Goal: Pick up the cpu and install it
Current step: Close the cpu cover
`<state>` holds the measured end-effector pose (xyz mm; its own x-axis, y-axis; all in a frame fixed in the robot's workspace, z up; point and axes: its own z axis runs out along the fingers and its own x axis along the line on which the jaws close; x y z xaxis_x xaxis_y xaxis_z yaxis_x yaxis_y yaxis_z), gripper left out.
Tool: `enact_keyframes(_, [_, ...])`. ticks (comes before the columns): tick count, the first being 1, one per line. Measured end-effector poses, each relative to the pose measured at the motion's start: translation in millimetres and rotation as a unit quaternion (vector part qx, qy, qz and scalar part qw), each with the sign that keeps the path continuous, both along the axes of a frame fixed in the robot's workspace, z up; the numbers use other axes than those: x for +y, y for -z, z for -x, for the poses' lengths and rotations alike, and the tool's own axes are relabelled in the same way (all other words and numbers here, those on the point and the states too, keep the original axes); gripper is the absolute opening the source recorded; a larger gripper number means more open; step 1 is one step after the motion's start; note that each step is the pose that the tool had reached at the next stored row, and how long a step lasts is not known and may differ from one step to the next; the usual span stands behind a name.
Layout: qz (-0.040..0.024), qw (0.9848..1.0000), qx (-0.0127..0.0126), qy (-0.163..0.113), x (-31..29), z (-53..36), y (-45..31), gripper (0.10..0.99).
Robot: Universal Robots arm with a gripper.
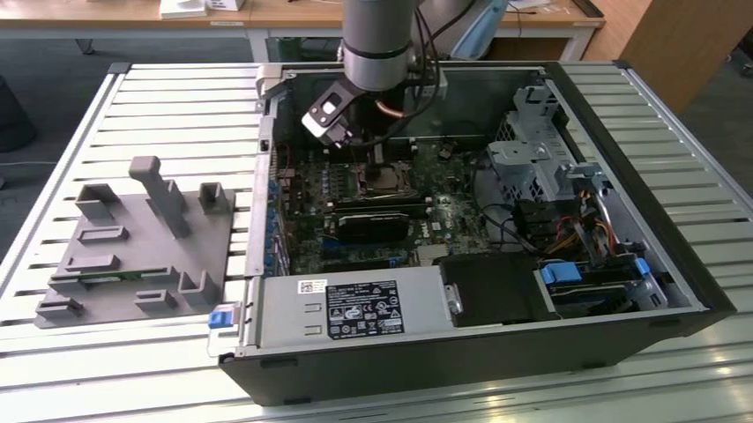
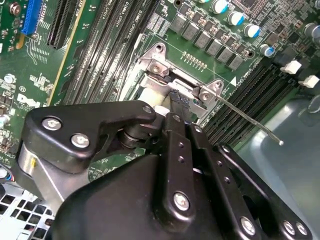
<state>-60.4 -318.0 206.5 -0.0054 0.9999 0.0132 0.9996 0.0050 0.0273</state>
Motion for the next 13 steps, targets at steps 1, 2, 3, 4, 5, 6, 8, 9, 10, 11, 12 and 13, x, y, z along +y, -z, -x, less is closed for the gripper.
enact_keyframes(1, [0.0000, 1.0000, 0.0000, 0.000, 0.0, 0.0, 0.7, 0.106])
enact_keyframes(2, [0.0000, 1.0000, 0.0000, 0.000, 0.0, 0.1, 1.3, 0.106])
enact_keyframes(3, [0.0000, 1.0000, 0.0000, 0.000, 0.0, 0.1, 1.9, 0.106])
enact_keyframes(4, [0.0000, 1.0000, 0.0000, 0.000, 0.0, 0.1, 2.5, 0.106])
enact_keyframes(5, [0.0000, 1.0000, 0.0000, 0.000, 0.0, 0.1, 3.0, 0.106])
enact_keyframes(6, [0.0000, 1.0000, 0.0000, 0.000, 0.0, 0.1, 3.3, 0.106])
enact_keyframes(8, [0.0000, 1.0000, 0.0000, 0.000, 0.0, 0.1, 4.2, 0.106])
enact_keyframes(9, [0.0000, 1.0000, 0.0000, 0.000, 0.0, 0.1, 4.6, 0.106])
enact_keyframes(10, [0.0000, 1.0000, 0.0001, 0.000, 0.0, 0.1, 5.1, 0.106])
enact_keyframes(11, [0.0002, 1.0000, 0.0002, 0.000, -0.1, 0.0, 5.5, 0.106])
enact_keyframes(12, [0.0000, 1.0000, 0.0001, 0.000, -0.1, -0.3, 6.2, 0.106])
enact_keyframes(13, [0.0001, 1.0000, 0.0003, 0.000, -0.1, -1.1, 6.5, 0.106])
